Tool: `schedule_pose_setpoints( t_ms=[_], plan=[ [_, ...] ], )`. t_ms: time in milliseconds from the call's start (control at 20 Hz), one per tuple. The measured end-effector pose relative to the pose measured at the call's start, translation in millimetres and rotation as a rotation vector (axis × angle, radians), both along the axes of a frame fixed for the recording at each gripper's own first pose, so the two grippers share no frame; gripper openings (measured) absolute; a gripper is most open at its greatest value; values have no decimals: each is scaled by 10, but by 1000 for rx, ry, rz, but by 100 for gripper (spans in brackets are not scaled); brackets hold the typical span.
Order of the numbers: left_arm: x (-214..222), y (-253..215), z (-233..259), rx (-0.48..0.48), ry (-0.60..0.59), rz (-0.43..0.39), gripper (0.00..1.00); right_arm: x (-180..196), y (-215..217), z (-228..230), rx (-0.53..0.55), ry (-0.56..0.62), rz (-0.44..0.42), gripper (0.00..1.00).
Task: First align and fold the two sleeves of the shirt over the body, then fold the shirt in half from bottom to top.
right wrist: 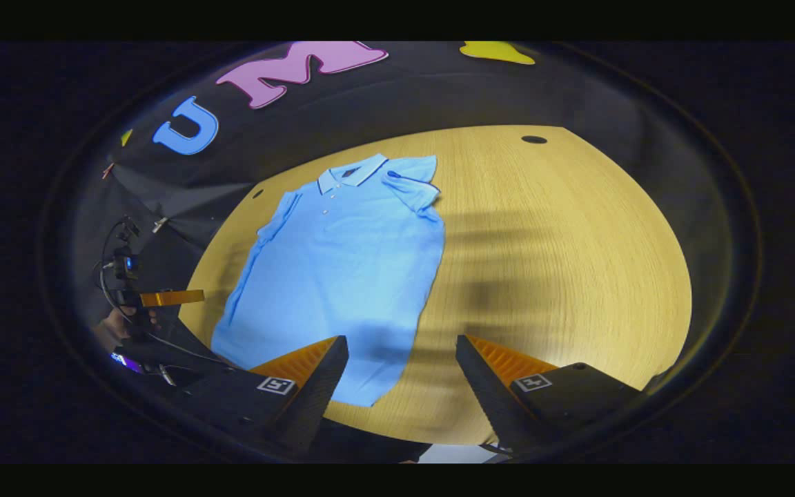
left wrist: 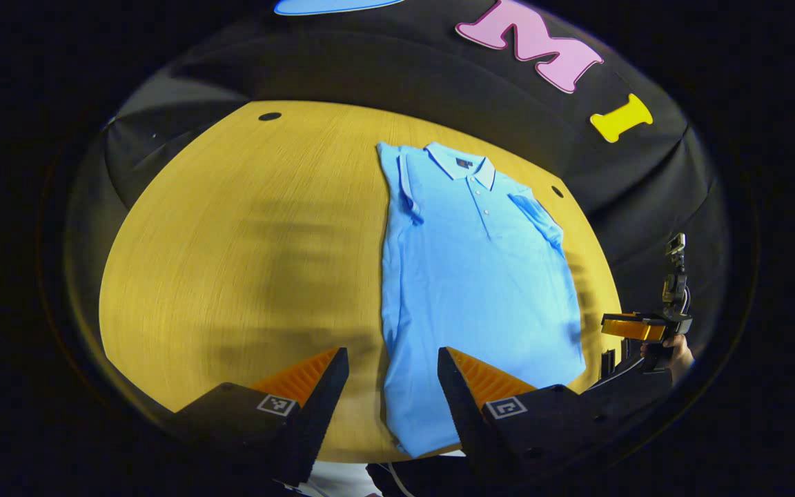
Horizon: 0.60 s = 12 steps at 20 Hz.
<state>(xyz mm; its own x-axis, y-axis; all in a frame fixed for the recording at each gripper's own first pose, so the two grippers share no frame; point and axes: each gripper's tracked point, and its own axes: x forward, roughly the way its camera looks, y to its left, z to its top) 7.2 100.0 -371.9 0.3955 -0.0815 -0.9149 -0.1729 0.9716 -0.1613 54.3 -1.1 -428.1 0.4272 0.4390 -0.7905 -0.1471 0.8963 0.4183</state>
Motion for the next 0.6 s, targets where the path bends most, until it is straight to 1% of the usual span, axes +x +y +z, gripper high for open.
schedule_pose_setpoints(
  t_ms=[150, 300, 450, 600],
  plan=[
    [-273, -127, -90, -44, 50, 8, 84, -203, 40, -61, 11, 30, -8, 98],
    [-481, -261, -159, -116, 97, 22, 84, -400, 114, -161, 56, 92, -33, 98],
    [-591, -265, -279, -133, 143, 17, 84, -559, 197, -212, 91, 138, -33, 98],
    [-722, -306, -311, -175, 183, 19, 85, -568, 255, -188, 130, 149, -54, 98]
  ],
)
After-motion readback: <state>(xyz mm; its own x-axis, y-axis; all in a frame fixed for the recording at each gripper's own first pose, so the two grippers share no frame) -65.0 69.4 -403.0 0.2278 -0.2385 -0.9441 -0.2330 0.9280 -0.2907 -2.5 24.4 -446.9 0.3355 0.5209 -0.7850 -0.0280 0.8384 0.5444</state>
